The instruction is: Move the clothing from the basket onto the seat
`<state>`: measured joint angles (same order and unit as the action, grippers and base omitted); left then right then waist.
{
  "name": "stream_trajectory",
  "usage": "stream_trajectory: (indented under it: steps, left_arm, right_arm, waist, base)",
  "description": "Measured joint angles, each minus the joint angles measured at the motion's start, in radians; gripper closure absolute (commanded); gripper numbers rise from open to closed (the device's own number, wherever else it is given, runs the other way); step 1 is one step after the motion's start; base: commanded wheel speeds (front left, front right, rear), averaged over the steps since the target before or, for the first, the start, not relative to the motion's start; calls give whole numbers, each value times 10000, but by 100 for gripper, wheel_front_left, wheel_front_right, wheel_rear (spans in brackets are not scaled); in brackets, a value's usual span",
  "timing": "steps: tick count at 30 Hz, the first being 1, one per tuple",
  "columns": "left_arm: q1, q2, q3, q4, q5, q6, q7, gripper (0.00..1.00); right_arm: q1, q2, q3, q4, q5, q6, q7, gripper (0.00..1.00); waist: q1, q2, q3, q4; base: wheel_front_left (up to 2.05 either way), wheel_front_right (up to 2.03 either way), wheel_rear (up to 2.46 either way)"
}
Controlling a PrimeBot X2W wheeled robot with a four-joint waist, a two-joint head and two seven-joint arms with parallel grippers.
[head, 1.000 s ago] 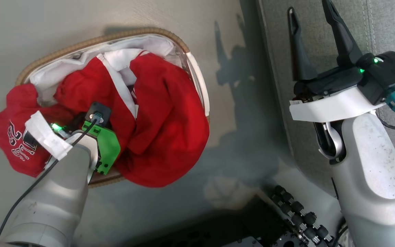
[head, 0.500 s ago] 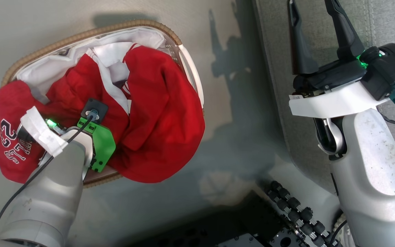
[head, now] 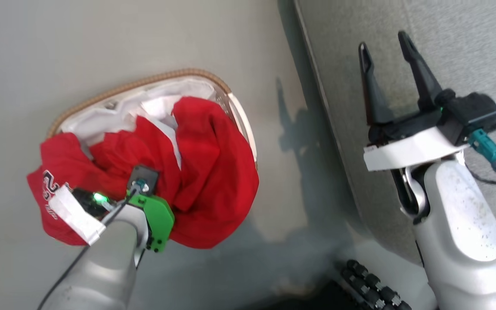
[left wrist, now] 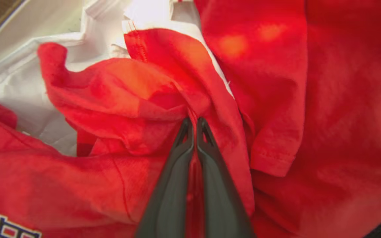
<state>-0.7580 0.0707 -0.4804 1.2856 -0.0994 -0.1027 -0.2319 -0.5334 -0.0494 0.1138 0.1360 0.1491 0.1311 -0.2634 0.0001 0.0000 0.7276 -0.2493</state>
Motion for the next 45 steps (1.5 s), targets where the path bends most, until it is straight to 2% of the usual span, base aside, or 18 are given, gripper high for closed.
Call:
stream_trajectory:
  steps: [7,14,21,30,34,39,45]
  left_arm:
    - [937,-182,92,-527,-688,-35,-259,100]
    - [1921,-192,-167,-1996,-1885,-105,-293,100]
    - [2638,-199,-483,-3545,-2594,165,-305,100]
    - [3068,-207,-499,-5942,-2963,512,-305,100]
    - [3192,-209,-466,-7248,-3122,652,-320,100]
    - [3246,-211,-566,-8109,-3248,736,-322,100]
    - [3297,-209,-811,-8730,-3473,828,-322,100]
  right_arm:
    - [936,6,-199,581,-190,0,0,0]
    - [1860,4,-353,1020,-136,0,0,0]
    - [2705,6,-393,1358,-188,0,0,0]
    - [3390,0,-357,1607,-140,0,0,0]
    - [3732,0,-92,1799,-138,0,0,0]
    - [3993,0,474,2044,-201,0,0,0]
    - [4047,4,1906,2330,-453,0,0,0]
  waist:
    - [0,0,-1508,217]
    - [-1,0,-3009,491]
    - [-1,0,-4356,813]
    - [-1,0,-5719,1227]
    - [-1,0,-6266,1461]
    - [-1,0,-6637,1681]
    - [-1,0,-6846,2006]
  base:
    - [0,0,0]
    - [0,0,0]
    - [0,0,0]
    - [0,0,0]
    - [0,0,0]
    - [0,0,0]
    - [0,0,0]
